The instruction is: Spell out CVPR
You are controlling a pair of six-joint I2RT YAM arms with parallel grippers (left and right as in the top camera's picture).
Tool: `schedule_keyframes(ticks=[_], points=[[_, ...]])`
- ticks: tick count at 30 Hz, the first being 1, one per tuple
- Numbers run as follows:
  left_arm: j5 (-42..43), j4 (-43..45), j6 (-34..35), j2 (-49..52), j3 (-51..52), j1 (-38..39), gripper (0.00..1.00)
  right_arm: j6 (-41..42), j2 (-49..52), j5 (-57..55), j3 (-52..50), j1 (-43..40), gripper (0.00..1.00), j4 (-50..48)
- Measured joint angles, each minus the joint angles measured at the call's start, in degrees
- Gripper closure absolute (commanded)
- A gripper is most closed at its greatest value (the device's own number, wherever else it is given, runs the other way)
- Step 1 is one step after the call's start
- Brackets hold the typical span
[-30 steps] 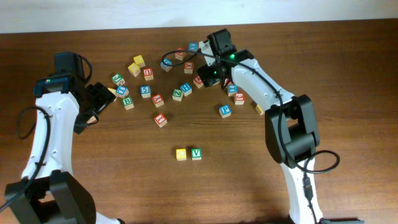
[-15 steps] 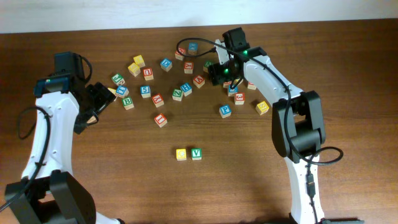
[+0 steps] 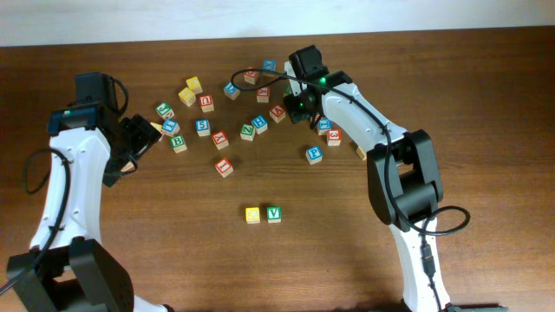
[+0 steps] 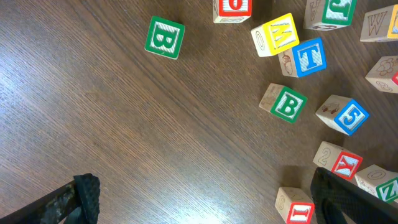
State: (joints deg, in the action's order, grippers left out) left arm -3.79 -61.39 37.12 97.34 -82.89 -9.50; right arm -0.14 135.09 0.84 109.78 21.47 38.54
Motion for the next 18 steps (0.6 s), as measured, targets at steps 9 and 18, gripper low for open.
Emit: schedule_keyframes(ticks=[9, 18], points=[[0.0, 0.0, 0.0, 0.0, 0.0, 0.0, 0.01, 0.1, 1.9, 0.0, 0.0, 0.5, 0.66, -1.4], [0.0, 0.0, 0.0, 0.0, 0.0, 0.0, 0.01, 0.6, -0.2, 0.0, 3.0, 0.4, 0.72, 2.3]])
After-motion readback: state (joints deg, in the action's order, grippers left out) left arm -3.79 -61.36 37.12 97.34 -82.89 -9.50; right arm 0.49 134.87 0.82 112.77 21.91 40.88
